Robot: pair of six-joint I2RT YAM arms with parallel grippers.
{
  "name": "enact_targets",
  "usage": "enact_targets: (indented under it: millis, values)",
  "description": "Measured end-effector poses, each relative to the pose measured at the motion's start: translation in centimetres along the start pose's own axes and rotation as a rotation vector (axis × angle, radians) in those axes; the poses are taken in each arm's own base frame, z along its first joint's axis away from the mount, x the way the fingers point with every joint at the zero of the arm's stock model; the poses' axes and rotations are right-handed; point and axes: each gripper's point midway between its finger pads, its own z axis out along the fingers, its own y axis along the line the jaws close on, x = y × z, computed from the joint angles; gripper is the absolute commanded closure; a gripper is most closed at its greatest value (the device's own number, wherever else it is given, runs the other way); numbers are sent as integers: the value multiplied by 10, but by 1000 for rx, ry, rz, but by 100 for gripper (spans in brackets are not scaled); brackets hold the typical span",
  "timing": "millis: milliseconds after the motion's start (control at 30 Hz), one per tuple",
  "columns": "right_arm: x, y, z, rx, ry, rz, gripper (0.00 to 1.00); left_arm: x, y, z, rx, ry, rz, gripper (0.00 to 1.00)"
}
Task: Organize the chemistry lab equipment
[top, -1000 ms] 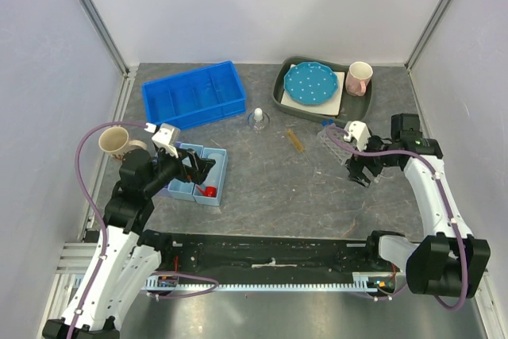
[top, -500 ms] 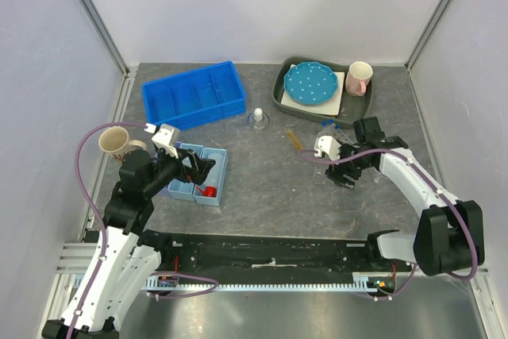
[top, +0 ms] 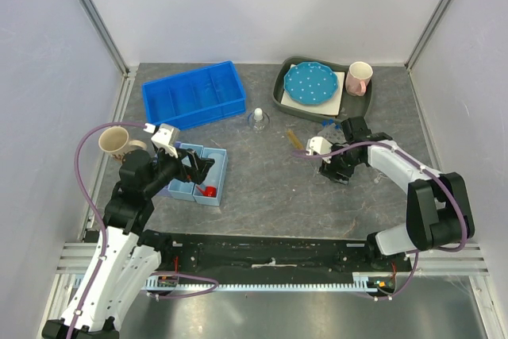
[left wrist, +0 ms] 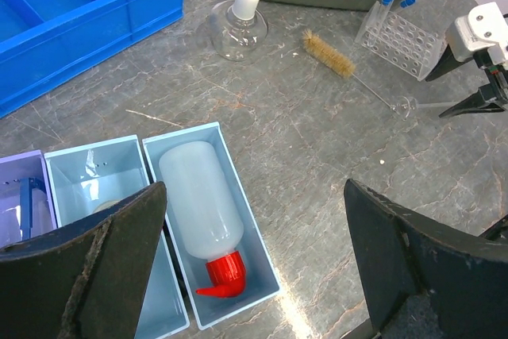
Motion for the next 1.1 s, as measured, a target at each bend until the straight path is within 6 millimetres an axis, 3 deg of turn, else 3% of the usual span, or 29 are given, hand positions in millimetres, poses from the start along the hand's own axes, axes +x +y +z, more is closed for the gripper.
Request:
enact_targets:
  millis: [767,1100]
  values:
    - [2,-5,21,-17,16,-10,47,1,2,0,-8,1,0,2]
    - [6,-2,28,-37,34,-7,62,1,2,0,-9,1,-1,2]
